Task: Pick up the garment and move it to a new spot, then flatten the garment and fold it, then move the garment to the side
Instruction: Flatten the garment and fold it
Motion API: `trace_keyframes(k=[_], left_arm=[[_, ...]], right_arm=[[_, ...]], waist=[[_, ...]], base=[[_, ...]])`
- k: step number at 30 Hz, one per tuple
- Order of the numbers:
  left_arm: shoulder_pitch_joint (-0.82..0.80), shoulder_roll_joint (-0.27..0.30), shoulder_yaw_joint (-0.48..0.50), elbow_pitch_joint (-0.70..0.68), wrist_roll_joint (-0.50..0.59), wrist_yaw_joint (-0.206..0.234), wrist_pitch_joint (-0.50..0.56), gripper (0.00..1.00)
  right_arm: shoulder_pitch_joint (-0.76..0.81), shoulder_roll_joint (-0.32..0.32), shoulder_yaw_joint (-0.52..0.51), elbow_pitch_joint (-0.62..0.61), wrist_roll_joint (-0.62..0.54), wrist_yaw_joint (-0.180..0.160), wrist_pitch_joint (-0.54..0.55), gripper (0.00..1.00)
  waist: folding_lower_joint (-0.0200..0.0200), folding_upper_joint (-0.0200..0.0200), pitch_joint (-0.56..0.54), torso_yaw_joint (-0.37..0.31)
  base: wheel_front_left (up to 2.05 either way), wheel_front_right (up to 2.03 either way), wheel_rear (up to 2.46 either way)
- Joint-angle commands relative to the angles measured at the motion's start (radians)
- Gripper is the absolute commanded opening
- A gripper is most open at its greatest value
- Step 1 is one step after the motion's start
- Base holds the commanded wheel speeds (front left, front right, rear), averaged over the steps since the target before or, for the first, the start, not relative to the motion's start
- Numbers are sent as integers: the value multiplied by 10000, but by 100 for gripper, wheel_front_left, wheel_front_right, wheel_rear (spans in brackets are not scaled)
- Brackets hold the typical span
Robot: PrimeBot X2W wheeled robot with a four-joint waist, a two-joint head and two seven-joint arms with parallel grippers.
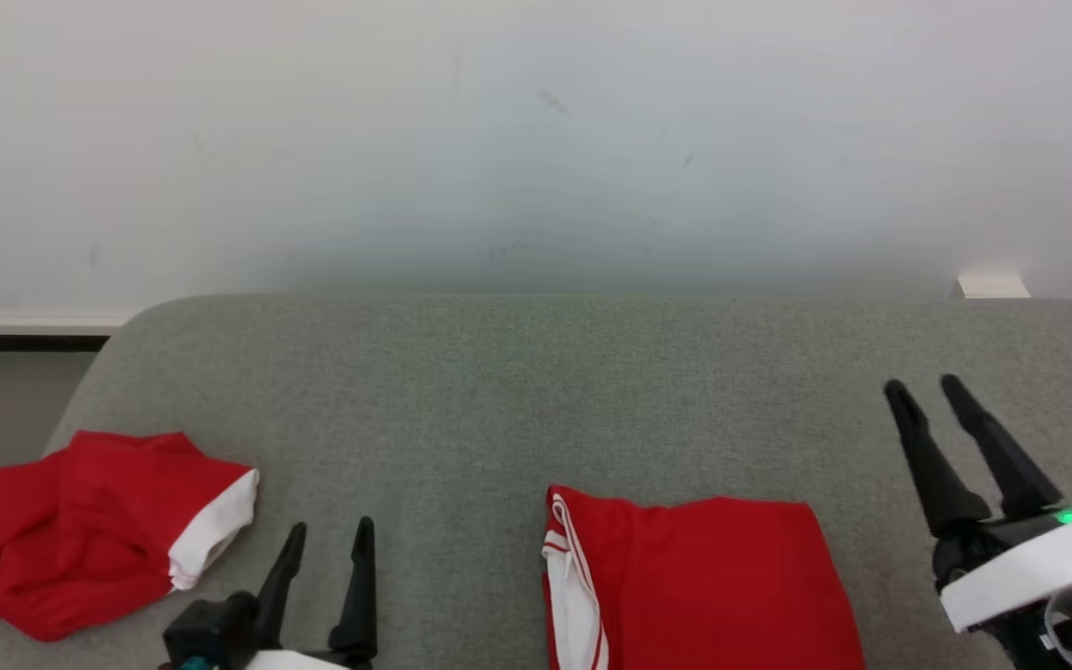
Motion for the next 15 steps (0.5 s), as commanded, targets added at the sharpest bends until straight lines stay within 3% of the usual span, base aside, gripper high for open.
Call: trace_keyframes(k=[1, 6, 10, 15], left_arm=[[84, 11, 43, -43, 143, -2, 0, 100], [106, -8, 220, -320, 200, 16, 0, 100], [121, -12, 354, -549, 460, 45, 0, 100], [165, -23, 572, -702, 804, 147, 0, 100]], right_arm=[[182, -56, -83, 73, -147, 0, -95, 100], [664, -408, -700, 674, -1933, 0, -1352, 100], [971, -84, -986, 1344, -2650, 0, -2407, 100], [1375, 311, -824, 2027, -3454, 0, -2897, 100]], waist=[[0, -1, -8, -58], [0, -1, 13, -335], [0, -1, 29, -519], [0, -1, 77, -701]], base=[[0, 0, 0], [0, 0, 0], [0, 0, 0], [0, 0, 0]])
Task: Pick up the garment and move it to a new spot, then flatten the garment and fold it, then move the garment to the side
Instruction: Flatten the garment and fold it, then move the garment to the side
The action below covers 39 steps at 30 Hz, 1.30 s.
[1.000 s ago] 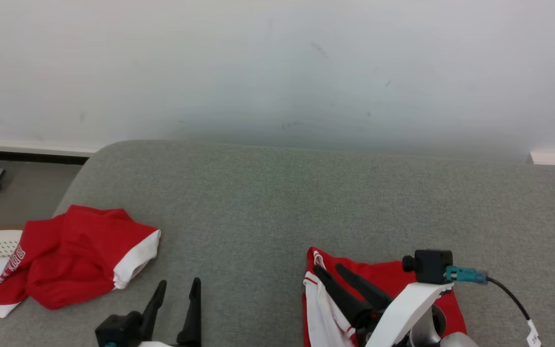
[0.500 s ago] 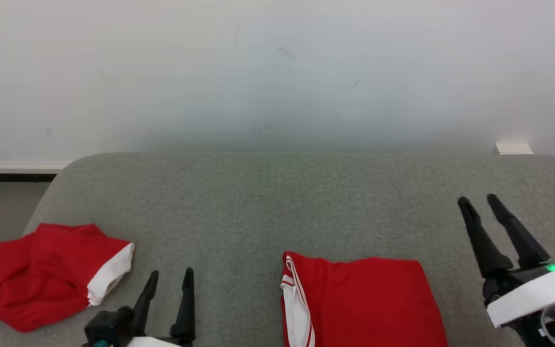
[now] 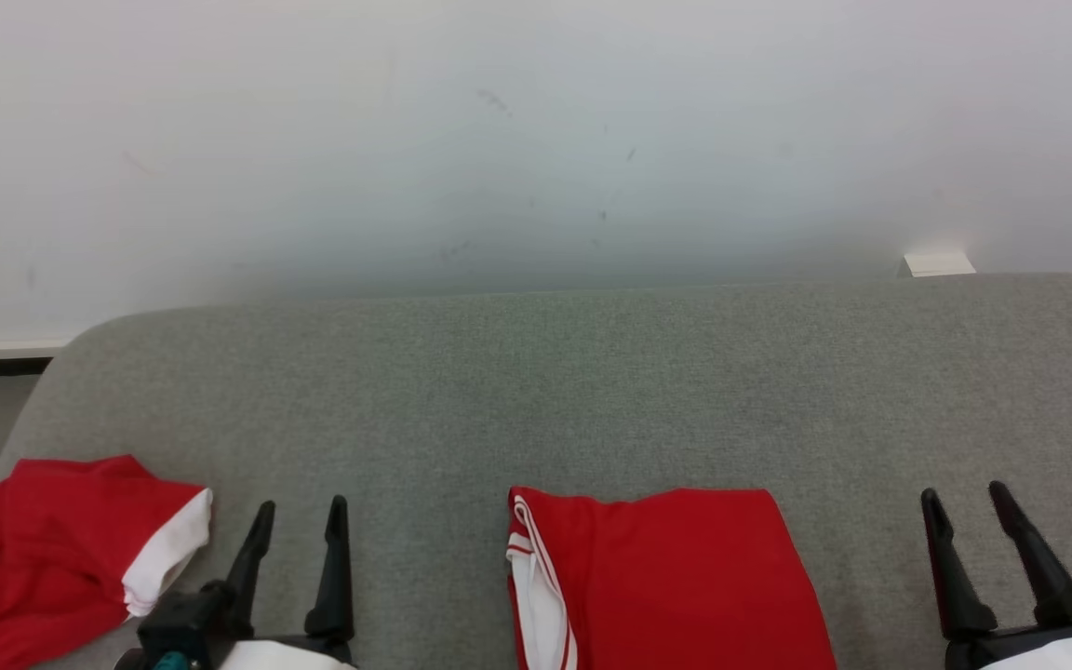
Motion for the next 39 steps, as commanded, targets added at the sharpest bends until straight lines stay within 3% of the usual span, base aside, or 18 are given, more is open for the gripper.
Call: trace_keyframes(k=[1, 15, 21, 32, 39], left_arm=[[114, 40, 62, -38, 61, 26, 0, 100], [186, 12, 432, 205, 340, -123, 0, 100], [75, 11, 303, 289, 280, -197, 0, 100], [114, 11, 228, 436, 159, -223, 0, 100], [115, 10, 203, 518, 91, -212, 0, 100]], right_arm=[[97, 54, 48, 68, -97, 0, -59, 100], [-602, 318, 869, 1230, -228, 0, -171, 100], [-1704, 538, 1570, 2555, -43, 0, 348, 100], [-2812, 1391, 1675, 5845, 912, 0, 3401, 100], [-2824, 1627, 2137, 6660, 1435, 7, 4702, 100]], waist=[[0, 0, 5, -33], [0, 0, -94, -134], [0, 0, -32, 101], [0, 0, -4, 741], [0, 0, 46, 1035]], base=[[0, 0, 0], [0, 0, 0], [0, 0, 0], [0, 0, 0], [0, 0, 0]])
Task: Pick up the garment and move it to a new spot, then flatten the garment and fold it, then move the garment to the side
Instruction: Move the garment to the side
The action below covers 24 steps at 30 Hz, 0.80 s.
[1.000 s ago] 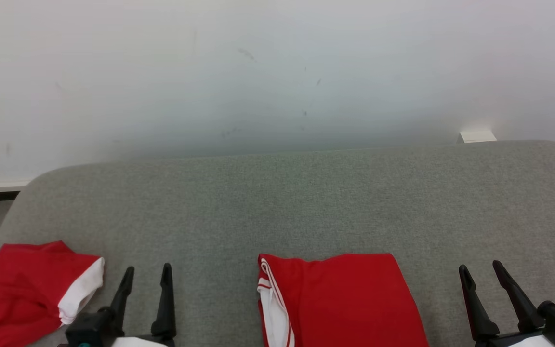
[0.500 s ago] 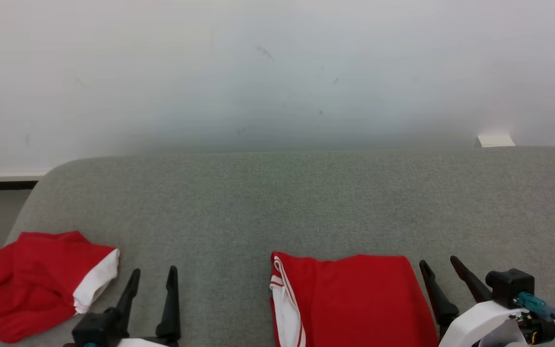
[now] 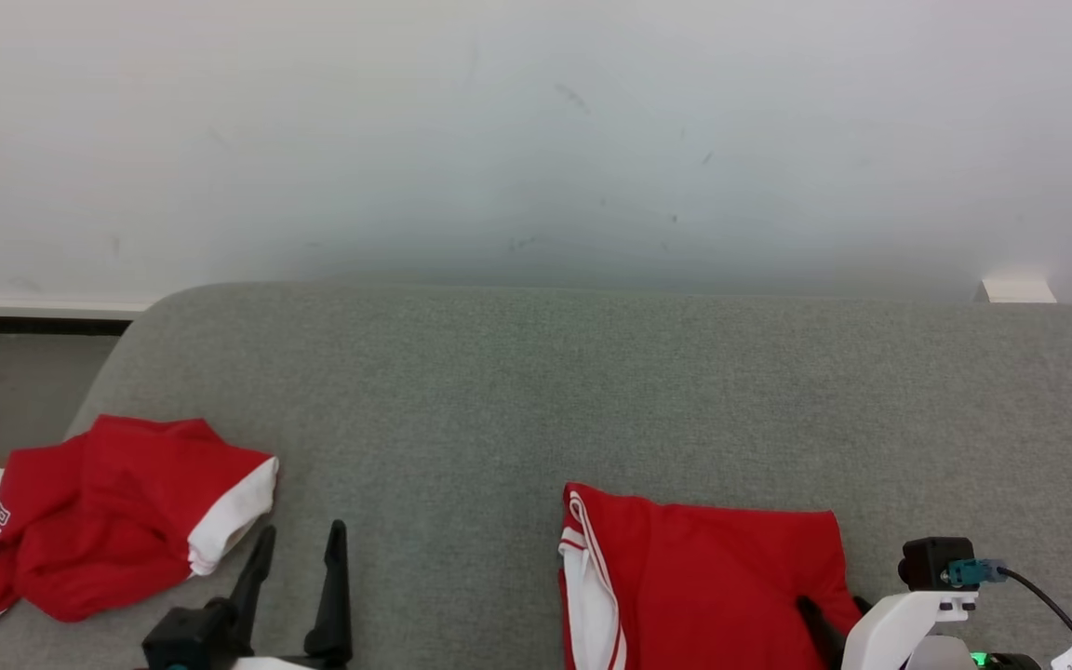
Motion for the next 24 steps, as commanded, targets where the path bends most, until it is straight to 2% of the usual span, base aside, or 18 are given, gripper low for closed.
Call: trace_keyframes(k=[1, 3, 12, 19, 24], left_arm=[[8, 33, 7, 23, -39, 17, 0, 100], [19, 33, 12, 31, -44, 26, 0, 100], [-220, 33, -107, -62, 125, -125, 0, 100], [-771, 33, -621, -14, 310, -328, 0, 100], [-1337, 31, -1240, -45, 218, -353, 0, 100]], right_arm=[[156, 158, 206, 305, 160, 16, 263, 81], [124, 157, 270, 218, 296, 22, 91, 0], [-774, -337, 395, -357, 358, 8, -1440, 0], [-1819, -525, 557, -170, 533, 8, -1738, 0], [-2655, -825, 655, 58, 713, 8, -1936, 0]], waist=[[0, 0, 25, 63], [0, 0, 32, 84], [0, 0, 44, -301], [0, 0, 263, -823], [0, 0, 815, -1348]], base=[[0, 0, 0], [0, 0, 0], [0, 0, 0], [0, 0, 0], [0, 0, 0]])
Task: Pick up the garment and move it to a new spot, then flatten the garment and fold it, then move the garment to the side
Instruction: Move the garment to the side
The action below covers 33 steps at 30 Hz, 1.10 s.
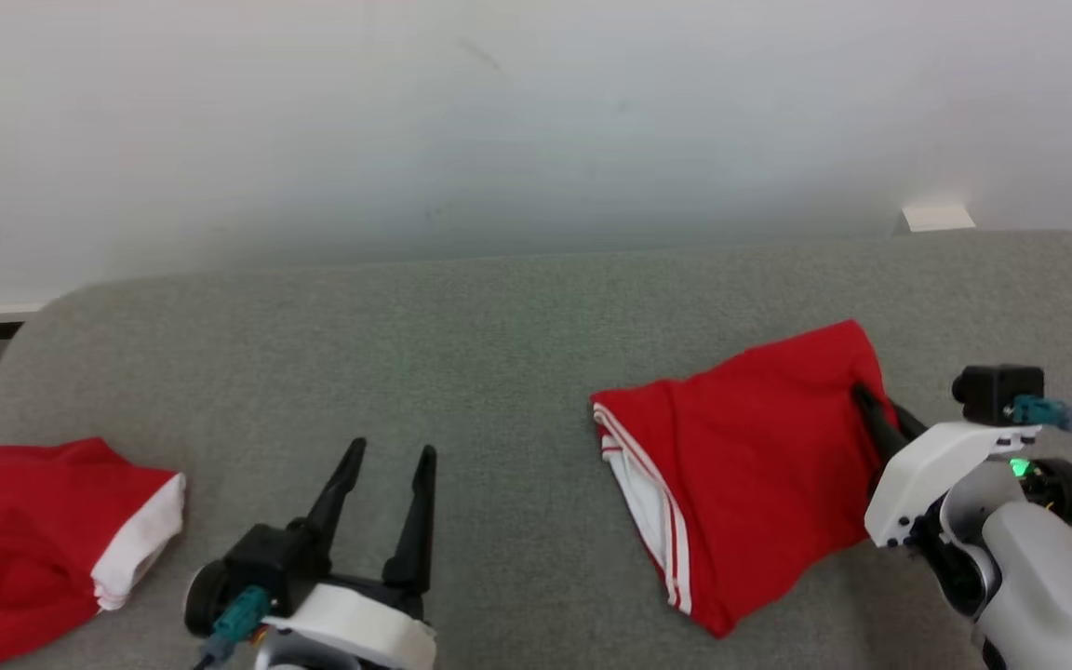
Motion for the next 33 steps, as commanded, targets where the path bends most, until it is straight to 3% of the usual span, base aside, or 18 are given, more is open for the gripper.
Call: trace_keyframes(k=[1, 19, 26, 33], left_arm=[[-187, 29, -168, 4, 87, 3, 0, 100], [-1305, 41, -1231, 354, 369, -31, 0, 100], [-1716, 97, -1430, 364, 575, -62, 0, 100], [-2271, 278, -1650, 222, 831, -84, 188, 100]], right_arm=[[-288, -145, 30, 72, 97, 0, -141, 0], [-1677, -398, 637, 526, 1116, 0, -1120, 0], [-2112, -496, 856, 593, 1593, 0, -1530, 0], [-3262, -1241, 904, 801, 1953, 0, -1890, 0]], waist=[[-1, 0, 418, -415], [-1, 0, 1774, -3346], [-1, 0, 2433, -3474], [-1, 0, 3630, -3031]], base=[[0, 0, 0], [0, 0, 0], [0, 0, 0], [0, 0, 0]])
